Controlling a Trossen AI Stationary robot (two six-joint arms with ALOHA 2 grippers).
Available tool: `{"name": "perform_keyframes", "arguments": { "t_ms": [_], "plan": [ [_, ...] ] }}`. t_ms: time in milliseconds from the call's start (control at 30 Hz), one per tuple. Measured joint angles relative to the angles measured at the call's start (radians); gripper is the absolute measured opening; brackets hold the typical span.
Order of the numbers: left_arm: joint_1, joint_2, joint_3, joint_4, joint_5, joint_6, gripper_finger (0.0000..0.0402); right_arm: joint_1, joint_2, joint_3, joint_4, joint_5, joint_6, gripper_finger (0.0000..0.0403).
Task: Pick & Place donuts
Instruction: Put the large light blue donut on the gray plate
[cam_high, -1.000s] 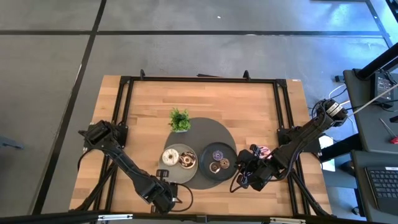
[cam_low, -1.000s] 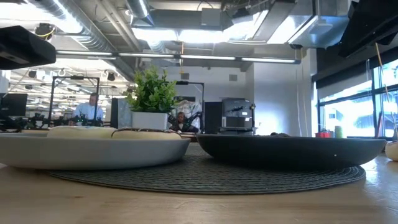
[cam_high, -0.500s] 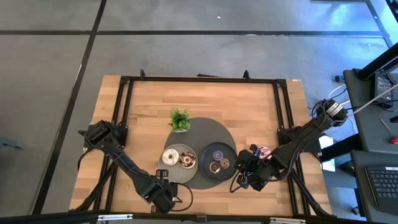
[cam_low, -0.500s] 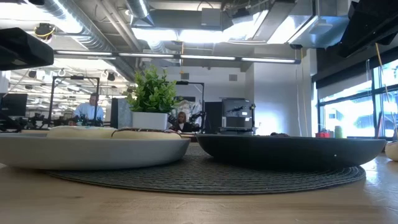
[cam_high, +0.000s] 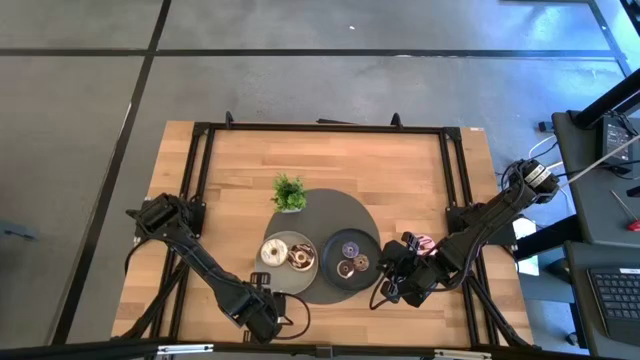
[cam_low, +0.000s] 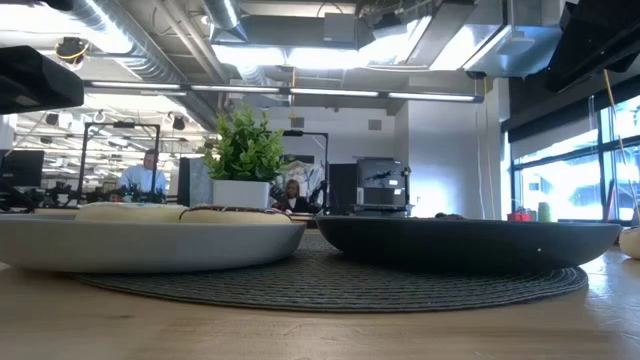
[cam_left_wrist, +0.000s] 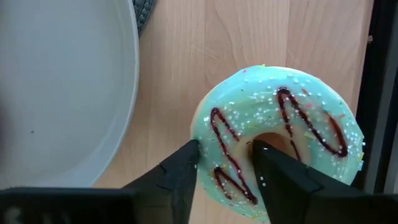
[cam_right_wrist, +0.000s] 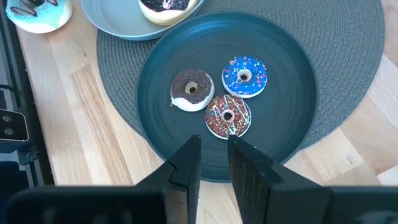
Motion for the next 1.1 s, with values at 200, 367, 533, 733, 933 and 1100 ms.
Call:
{"name": "perform_keyframes", "arguments": {
  "t_ms": [200,367,533,733,933,1100],
  "plan": [
    [0.0,0.0,0.0,0.001,0.0,0.001,0.0094,0.0,0.0,0.0,0.0,-0.001,-0.001,0.0083],
    [0.0,0.0,0.0,0.002,0.01,0.013,0.0052,0.0,0.0,0.0,0.0,-0.003,-0.001,0.0083],
    [0.003,-0.022,0.001,-0.008,0.057,0.013,0.0015,0.0,0.0,0.0,0.0,-0.007,-0.001,0.0083],
    [0.032,-0.116,0.01,-0.015,-0.057,-0.016,0.0013,0.0,0.0,0.0,0.0,-0.007,-0.002,0.0083],
    [0.119,-0.137,0.009,-0.092,-0.15,-0.019,0.0011,0.0,0.0,0.0,-0.001,-0.007,-0.024,0.0083],
    [0.189,-0.125,-0.011,-0.125,-0.14,-0.019,0.0013,0.0,0.0,0.0,-0.001,-0.007,-0.028,0.0083]
  ]
}}
